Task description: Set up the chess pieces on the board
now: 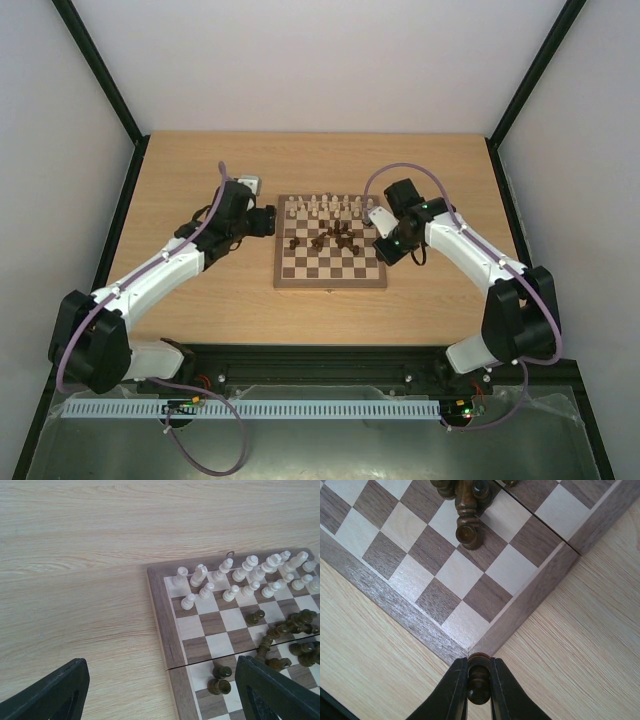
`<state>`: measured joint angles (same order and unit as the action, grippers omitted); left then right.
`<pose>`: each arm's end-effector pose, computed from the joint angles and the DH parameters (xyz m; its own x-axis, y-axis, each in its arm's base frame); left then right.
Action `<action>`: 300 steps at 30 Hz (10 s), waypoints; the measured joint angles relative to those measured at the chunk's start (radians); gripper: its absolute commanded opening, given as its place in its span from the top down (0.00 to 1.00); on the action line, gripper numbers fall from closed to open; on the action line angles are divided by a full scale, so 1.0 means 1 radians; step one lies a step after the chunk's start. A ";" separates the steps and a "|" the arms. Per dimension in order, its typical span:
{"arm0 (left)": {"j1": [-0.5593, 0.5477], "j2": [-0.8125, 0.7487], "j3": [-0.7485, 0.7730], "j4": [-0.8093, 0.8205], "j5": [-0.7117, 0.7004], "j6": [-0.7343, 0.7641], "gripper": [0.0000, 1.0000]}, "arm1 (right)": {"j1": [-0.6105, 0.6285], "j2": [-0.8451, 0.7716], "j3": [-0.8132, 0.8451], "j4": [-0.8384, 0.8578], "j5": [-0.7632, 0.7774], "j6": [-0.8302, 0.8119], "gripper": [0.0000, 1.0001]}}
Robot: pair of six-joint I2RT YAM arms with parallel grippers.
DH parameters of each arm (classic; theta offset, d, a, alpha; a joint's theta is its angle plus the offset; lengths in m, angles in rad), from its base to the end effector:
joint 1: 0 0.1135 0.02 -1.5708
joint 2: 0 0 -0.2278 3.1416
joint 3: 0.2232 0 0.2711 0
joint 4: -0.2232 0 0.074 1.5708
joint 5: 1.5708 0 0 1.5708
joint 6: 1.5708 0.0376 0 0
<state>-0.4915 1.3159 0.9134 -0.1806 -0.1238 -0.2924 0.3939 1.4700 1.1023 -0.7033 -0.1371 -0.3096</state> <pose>0.2863 -0.1480 0.2243 -0.5736 -0.0174 -0.8189 0.2215 0.9592 -0.1755 0.2923 0.1270 0.2035 -0.6377 -0.5919 -0.4930 -0.6666 0.7447 -0.0318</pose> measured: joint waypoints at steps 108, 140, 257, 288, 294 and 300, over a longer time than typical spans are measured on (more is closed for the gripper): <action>0.028 0.029 0.000 0.006 0.151 -0.031 0.19 | 0.067 0.312 0.124 0.168 -0.084 0.074 0.90; 0.093 0.130 -0.041 0.242 0.725 -0.291 0.39 | 0.078 0.067 0.108 0.077 -0.245 -0.013 0.93; -0.468 -0.097 -0.342 0.212 0.234 -0.197 0.41 | 0.109 -0.134 -0.133 0.080 -0.085 -0.100 0.56; -0.474 -0.375 -0.532 0.039 -0.046 -0.630 0.33 | 0.466 0.043 -0.282 0.372 -0.114 -0.477 0.41; -0.431 -0.497 -0.602 0.031 -0.066 -0.686 0.33 | 0.497 0.180 -0.204 0.402 -0.072 -0.494 0.37; -0.412 -0.557 -0.608 0.013 -0.079 -0.697 0.32 | 0.534 0.267 -0.132 0.392 -0.076 -0.499 0.47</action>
<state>-0.9031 0.7593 0.3058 -0.1680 -0.2024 -0.9894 0.9276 1.7370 0.9703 -0.3111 -0.2131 -0.8089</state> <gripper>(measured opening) 0.675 0.594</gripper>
